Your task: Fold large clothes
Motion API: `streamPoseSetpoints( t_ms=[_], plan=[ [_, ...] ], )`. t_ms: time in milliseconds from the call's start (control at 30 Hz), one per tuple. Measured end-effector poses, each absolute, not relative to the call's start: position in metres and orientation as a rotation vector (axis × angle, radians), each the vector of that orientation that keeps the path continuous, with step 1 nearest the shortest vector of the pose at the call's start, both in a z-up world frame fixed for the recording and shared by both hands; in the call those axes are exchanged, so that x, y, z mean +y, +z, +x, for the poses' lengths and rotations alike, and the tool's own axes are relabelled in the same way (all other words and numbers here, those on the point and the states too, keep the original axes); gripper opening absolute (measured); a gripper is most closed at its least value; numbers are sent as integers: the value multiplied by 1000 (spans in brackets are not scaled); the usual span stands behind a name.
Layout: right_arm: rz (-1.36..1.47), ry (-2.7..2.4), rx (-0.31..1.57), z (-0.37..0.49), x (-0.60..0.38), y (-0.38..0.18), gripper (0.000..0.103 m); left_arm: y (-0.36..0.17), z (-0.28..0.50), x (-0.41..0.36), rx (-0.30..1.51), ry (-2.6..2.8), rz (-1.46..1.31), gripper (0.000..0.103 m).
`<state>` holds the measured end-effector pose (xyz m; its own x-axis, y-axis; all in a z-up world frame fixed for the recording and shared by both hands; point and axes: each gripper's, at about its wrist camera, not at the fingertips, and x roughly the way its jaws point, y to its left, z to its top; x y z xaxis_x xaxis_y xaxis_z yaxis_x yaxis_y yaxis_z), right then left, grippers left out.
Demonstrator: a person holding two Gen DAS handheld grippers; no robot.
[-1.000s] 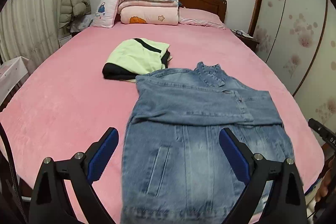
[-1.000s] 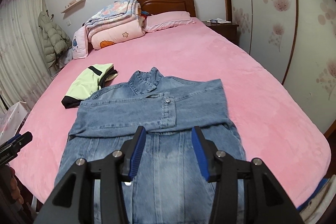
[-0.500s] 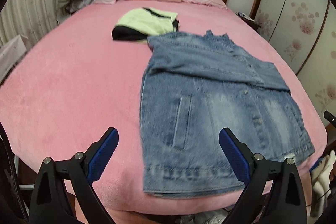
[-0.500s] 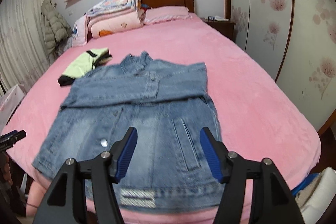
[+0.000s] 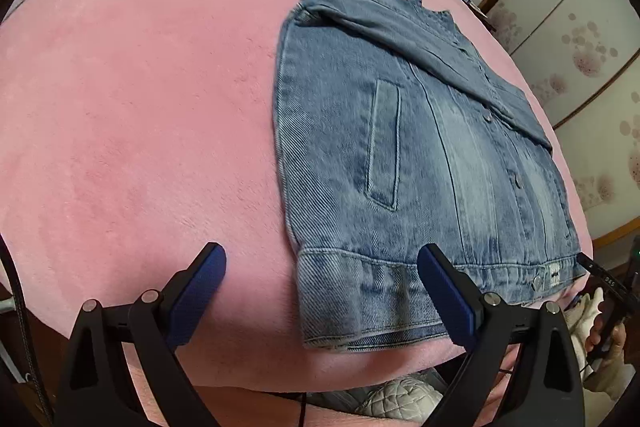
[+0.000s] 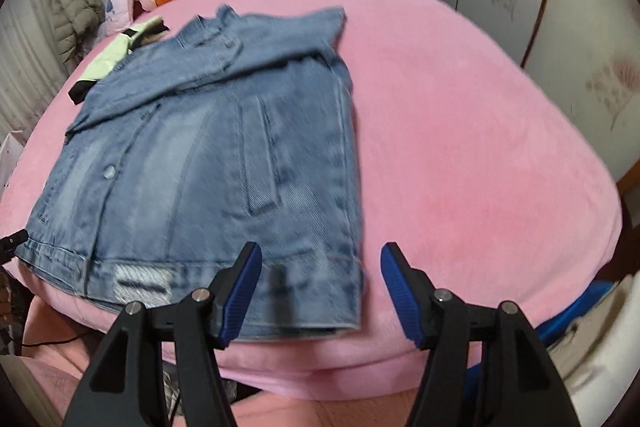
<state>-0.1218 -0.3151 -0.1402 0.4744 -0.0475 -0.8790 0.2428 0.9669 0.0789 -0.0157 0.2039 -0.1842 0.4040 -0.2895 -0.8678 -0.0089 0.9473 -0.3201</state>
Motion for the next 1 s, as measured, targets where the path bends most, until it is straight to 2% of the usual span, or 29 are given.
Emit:
streamPoseSetpoints(
  t_ms=[367,533,633,767,933,1000],
  plan=[
    [431,-77,1100,-128,-339,-168,62,-195,-12,182,1191,-268,-276,96],
    [451,-29,1123,-133,-333,-172,62,-196,-13,179,1194,-290,-289,96],
    [478,3,1123,-134,-329,-173,60,-196,-14,177,1192,-321,-328,90],
    [539,0,1104,-134,-332,-176,60,-198,-14,175,1184,-308,-359,88],
    [593,6,1090,-135,-337,-179,53,-201,-12,184,1175,-285,-445,63],
    [600,3,1090,-135,-338,-181,49,-204,-10,189,1184,-253,-473,45]
  ],
)
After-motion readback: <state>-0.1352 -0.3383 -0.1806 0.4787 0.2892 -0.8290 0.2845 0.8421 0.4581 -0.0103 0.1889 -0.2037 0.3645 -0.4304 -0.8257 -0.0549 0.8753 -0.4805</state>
